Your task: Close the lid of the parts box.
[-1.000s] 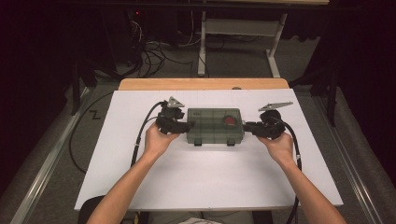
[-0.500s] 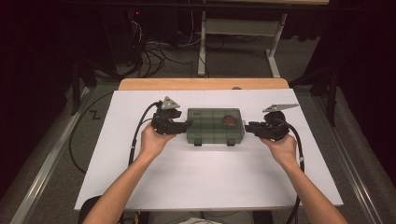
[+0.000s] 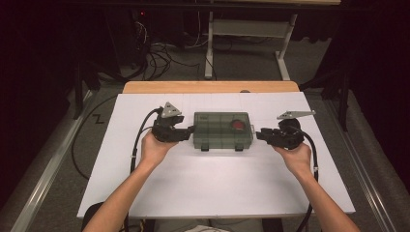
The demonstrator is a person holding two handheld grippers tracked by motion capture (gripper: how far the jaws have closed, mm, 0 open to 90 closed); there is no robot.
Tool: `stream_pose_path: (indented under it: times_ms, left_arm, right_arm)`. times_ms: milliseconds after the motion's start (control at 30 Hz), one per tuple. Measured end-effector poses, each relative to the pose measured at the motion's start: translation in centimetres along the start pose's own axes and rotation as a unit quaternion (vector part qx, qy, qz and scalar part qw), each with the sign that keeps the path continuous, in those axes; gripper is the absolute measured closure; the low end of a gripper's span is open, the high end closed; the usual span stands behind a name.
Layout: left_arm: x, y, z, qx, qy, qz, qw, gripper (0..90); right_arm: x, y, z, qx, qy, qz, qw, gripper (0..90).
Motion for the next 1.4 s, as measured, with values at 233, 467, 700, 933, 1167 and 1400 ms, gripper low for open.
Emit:
stream_pose_path:
  times_ms: [233,467,700,933,1167,1400]
  left_arm:
    - [0.1,-0.5,0.5,0.007,0.001,-0.002,1.0,39.8]
    - [0.1,-1.0,1.0,0.014,0.002,-0.002,0.9999,39.4]
    - [0.1,-1.6,1.2,0.014,0.005,-0.002,0.9999,39.0]
    - [0.2,-2.3,1.6,0.019,0.006,-0.003,0.9998,38.1]
    - [0.4,-3.1,1.9,0.022,0.008,-0.002,0.9997,38.1]
    - [0.3,-3.8,2.4,0.031,0.01,0.004,0.9995,38.2]
  right_arm:
    - [-0.2,-0.6,0.6,0.008,0.0,0.002,1.0,67.0]
    - [-0.3,-1.2,1.0,0.016,0.003,0.003,0.9999,66.2]
    - [-0.5,-2.0,1.5,0.024,0.003,0.002,0.9997,65.0]
    - [-0.6,-2.8,2.1,0.036,0.002,0.003,0.9994,63.4]
    - [-0.8,-3.7,2.6,0.051,0.001,0.003,0.9987,61.3]
    - [-1.1,-4.7,2.9,0.056,-0.001,0.007,0.9984,59.9]
Point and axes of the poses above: each handheld gripper's, and its own axes: z roughly backward along the jaws, y roughly out of its top, x roughly to its right, the point moved 2 cm from there along -z, roughly forward along the jaws, and after that the axes turned 14 degrees about -x, right-handed, at the moved point
